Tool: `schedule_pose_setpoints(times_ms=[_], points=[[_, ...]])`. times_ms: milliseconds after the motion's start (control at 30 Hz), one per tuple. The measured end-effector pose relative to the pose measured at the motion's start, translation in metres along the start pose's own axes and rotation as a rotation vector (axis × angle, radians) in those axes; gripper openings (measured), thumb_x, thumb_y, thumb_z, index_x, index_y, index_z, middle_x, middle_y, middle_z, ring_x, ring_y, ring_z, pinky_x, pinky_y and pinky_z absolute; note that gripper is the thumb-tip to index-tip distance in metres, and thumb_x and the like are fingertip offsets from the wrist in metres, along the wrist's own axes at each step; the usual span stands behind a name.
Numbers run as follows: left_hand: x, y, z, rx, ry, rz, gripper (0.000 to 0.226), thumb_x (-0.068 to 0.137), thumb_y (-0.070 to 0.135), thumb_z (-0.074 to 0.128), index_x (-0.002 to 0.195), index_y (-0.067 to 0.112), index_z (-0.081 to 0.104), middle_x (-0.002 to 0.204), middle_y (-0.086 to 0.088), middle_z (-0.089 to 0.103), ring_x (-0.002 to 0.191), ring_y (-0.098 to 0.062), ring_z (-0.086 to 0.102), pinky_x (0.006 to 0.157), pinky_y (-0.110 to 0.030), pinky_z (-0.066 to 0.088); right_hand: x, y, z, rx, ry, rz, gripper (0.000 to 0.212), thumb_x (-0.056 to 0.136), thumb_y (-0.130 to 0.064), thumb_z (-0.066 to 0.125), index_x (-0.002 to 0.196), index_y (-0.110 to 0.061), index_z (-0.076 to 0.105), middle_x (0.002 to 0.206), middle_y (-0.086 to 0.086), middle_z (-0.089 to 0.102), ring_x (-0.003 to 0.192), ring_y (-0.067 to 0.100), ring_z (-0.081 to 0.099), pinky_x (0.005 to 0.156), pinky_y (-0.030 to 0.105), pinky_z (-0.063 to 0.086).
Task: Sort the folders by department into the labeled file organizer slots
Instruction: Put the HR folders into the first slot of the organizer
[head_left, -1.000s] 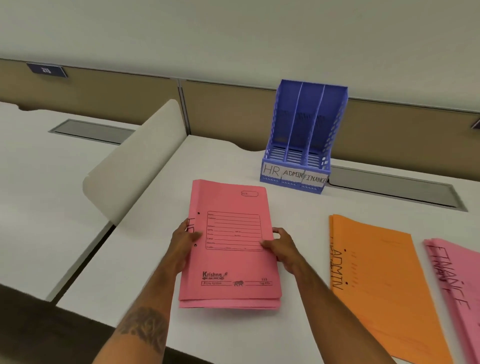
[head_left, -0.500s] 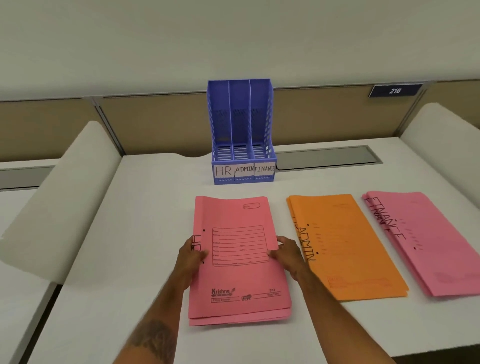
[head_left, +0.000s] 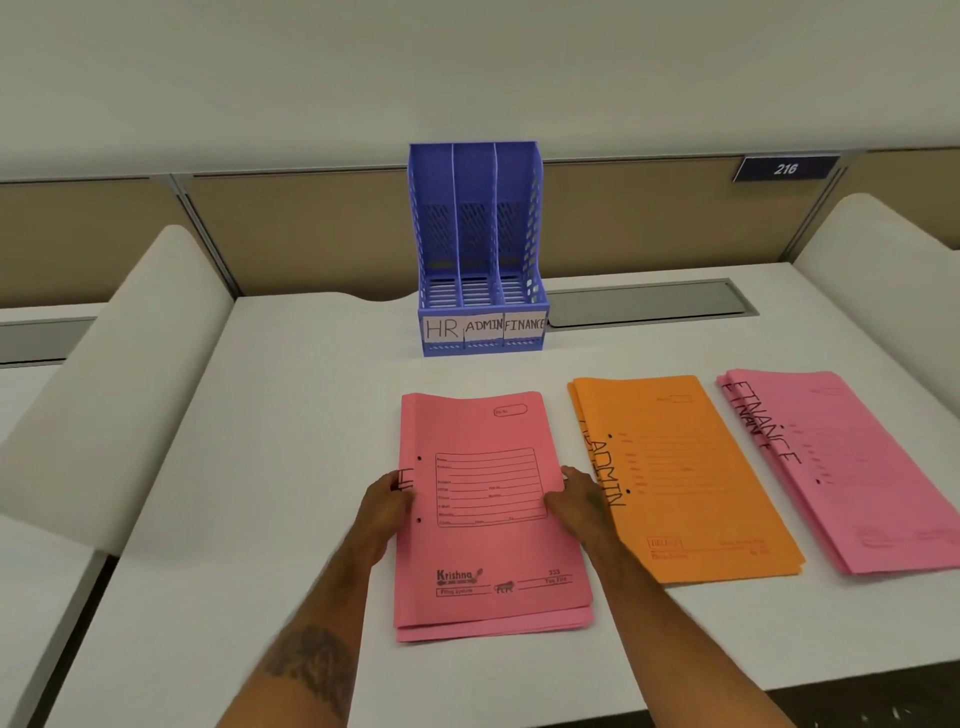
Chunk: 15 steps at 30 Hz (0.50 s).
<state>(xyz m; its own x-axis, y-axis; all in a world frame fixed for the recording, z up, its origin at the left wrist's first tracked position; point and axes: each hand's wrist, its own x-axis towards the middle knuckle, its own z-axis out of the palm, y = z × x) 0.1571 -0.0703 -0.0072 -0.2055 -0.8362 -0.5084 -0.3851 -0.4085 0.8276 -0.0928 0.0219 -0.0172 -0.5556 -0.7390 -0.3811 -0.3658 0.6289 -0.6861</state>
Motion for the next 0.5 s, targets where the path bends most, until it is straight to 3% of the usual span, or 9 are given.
schedule_pose_setpoints(times_ms=[133, 300, 367, 500], points=[[-0.004, 0.000, 0.000, -0.013, -0.010, -0.002, 0.030, 0.101, 0.008, 0.046, 0.129, 0.010, 0.057, 0.122, -0.009, 0.067, 0.108, -0.027, 0.067, 0.097, -0.047, 0.054, -0.001, 0.000, 0.003, -0.082, 0.031, -0.049, 0.051, 0.089, -0.016, 0.061, 0.137, -0.007, 0.048, 0.132, 0.011, 0.060, 0.109, 0.024, 0.058, 0.077, 0.019, 0.040], [-0.015, -0.008, 0.005, 0.076, 0.072, 0.013, 0.029, 0.097, 0.021, 0.061, 0.121, 0.006, 0.056, 0.121, -0.012, 0.066, 0.105, -0.030, 0.067, 0.094, -0.049, 0.055, -0.003, 0.000, 0.007, -0.113, 0.004, -0.015, 0.068, 0.090, -0.025, 0.062, 0.149, -0.011, 0.032, 0.146, 0.013, 0.046, 0.130, 0.030, 0.047, 0.099, 0.036, 0.046], [-0.017, -0.013, 0.005, 0.168, 0.119, 0.008, 0.036, 0.093, 0.028, 0.066, 0.116, 0.001, 0.057, 0.119, -0.016, 0.064, 0.107, -0.035, 0.064, 0.095, -0.052, 0.053, -0.005, 0.000, 0.008, -0.125, 0.006, -0.013, 0.066, 0.089, -0.025, 0.062, 0.148, -0.011, 0.034, 0.142, 0.012, 0.050, 0.126, 0.030, 0.051, 0.096, 0.035, 0.048], [-0.022, -0.019, 0.008, 0.288, 0.112, 0.035, 0.045, 0.091, 0.034, 0.068, 0.124, 0.004, 0.062, 0.125, -0.016, 0.065, 0.116, -0.036, 0.060, 0.103, -0.052, 0.047, -0.010, 0.002, 0.010, -0.111, 0.012, -0.010, 0.066, 0.088, -0.025, 0.063, 0.146, -0.010, 0.035, 0.138, 0.011, 0.054, 0.121, 0.028, 0.055, 0.092, 0.033, 0.050]])
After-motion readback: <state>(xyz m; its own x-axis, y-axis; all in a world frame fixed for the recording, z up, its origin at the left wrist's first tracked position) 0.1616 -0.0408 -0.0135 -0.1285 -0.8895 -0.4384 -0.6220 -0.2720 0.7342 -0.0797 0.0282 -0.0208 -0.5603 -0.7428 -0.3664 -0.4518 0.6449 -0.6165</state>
